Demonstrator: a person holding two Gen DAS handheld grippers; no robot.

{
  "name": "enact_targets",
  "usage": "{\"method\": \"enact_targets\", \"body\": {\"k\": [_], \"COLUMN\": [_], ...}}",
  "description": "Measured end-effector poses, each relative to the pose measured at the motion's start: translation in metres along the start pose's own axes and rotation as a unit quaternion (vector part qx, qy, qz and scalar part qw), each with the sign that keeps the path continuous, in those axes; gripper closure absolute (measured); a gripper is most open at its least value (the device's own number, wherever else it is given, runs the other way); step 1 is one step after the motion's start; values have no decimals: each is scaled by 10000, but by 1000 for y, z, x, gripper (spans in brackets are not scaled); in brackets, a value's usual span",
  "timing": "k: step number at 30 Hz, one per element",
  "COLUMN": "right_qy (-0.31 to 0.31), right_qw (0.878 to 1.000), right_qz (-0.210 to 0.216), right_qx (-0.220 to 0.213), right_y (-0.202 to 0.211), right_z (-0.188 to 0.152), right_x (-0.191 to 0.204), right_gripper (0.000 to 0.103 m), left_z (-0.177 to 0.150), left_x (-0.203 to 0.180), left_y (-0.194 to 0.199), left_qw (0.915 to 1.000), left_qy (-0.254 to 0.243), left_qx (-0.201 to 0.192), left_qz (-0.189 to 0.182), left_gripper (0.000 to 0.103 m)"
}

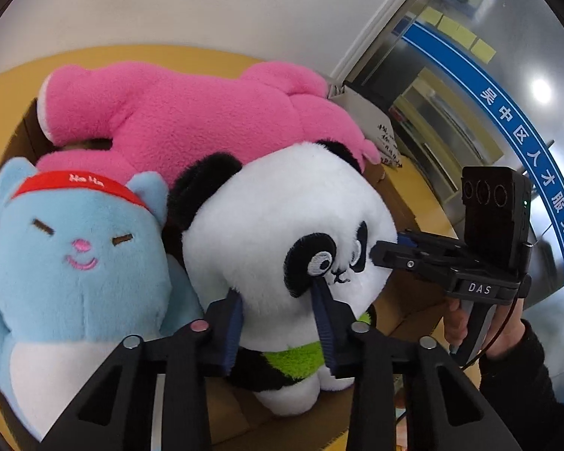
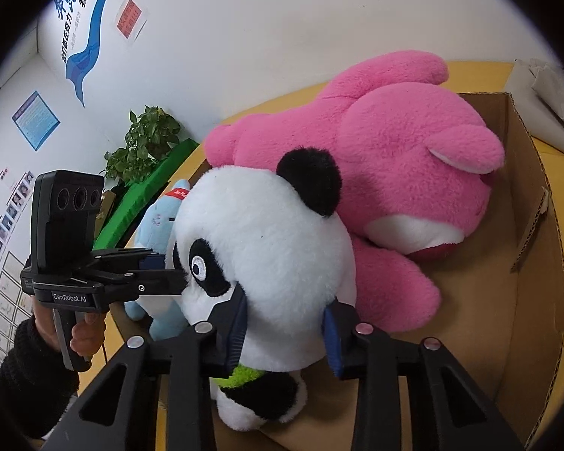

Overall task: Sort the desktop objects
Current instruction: 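Open the right gripper to release the panda beside the light-blue plush, then move the right gripper to the teal-and-pink pig plush and grasp it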

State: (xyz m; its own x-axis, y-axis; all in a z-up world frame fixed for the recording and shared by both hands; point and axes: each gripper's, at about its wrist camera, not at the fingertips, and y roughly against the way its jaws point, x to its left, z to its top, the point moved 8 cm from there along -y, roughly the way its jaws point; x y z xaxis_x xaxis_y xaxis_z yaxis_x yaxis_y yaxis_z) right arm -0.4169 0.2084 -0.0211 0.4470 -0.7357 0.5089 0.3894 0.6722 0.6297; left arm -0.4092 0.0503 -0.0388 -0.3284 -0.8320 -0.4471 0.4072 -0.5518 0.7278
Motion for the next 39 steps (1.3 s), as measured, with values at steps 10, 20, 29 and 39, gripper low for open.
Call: {"method": "enact_targets", "body": {"k": [10, 20, 29, 39], "right_qy": [-161, -121, 291, 980], "right_qw": [9980, 9976, 9978, 9886], "right_qz": [584, -612, -426, -682], "right_qx": [203, 292, 409, -922], "right_y": [-14, -14, -38, 105], "right_z": [10, -1, 3, 3], "right_x": [31, -7, 18, 74], "right_gripper": [72, 56, 49, 21], "left_z": [7, 0, 21, -16], "left_x": [-17, -14, 13, -33], "left_y": [39, 35, -7, 91], "left_qw": [9995, 9986, 9959, 9931], "left_qy": [-123, -239, -466, -512], "left_qx": [-81, -326, 17, -861], "left_qz": [282, 327, 780, 611], "left_gripper": [102, 73, 51, 17]}}
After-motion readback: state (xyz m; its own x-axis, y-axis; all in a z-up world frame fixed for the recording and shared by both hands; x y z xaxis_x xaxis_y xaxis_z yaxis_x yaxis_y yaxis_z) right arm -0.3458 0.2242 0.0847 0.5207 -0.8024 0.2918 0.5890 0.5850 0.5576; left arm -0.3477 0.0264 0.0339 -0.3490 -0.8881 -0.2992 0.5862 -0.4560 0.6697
